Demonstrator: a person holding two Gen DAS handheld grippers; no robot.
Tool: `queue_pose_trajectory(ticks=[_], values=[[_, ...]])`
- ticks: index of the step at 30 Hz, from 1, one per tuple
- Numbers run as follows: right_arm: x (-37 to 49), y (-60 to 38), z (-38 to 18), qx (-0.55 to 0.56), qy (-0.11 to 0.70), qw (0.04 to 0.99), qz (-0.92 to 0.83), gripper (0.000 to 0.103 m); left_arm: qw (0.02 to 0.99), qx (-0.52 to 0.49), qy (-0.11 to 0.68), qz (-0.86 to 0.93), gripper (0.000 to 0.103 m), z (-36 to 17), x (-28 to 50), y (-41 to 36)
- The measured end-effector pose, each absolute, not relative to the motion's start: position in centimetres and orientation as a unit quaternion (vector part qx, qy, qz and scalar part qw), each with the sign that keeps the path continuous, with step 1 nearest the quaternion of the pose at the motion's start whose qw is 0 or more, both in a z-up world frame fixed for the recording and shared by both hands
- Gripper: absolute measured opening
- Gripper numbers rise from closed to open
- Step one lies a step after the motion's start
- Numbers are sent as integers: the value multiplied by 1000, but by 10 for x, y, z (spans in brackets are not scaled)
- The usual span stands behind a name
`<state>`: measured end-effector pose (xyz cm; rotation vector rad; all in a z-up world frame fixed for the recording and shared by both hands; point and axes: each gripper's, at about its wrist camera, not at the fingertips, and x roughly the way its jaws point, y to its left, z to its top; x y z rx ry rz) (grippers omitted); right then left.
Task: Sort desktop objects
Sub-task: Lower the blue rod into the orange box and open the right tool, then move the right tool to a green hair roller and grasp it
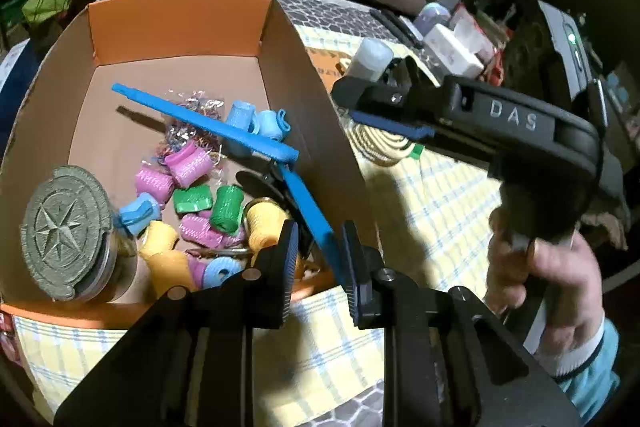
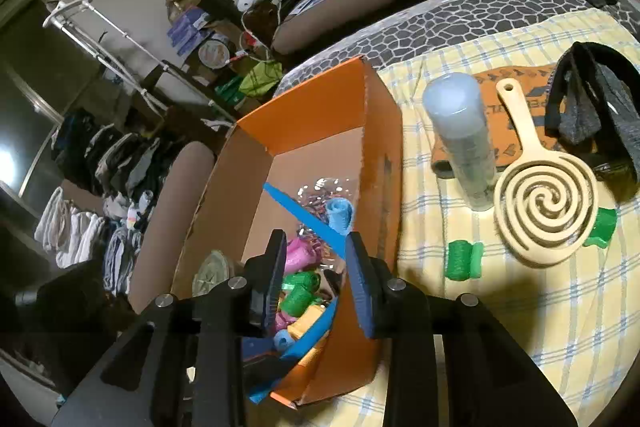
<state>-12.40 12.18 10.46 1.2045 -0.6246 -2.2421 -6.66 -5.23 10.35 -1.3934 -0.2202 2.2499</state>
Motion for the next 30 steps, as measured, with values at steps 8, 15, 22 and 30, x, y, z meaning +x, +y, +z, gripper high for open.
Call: queue_pose_trajectory(ticks=[8,15,22,30], values=[[-124,126,104,449,-223,259,-825,33,277,-500,-81,816,20,113,-55,-69],[-125,126,104,452,-214,259,-826,34,294,-499,-58,813,20,117,-45,-71],[-126,127,103,453,-213,260,-826,35,297,-500,-51,812,20,117,-43,-74],[-126,129,101,455,-210,262,-825,37,292,-498,-54,815,20,119,-41,-83]])
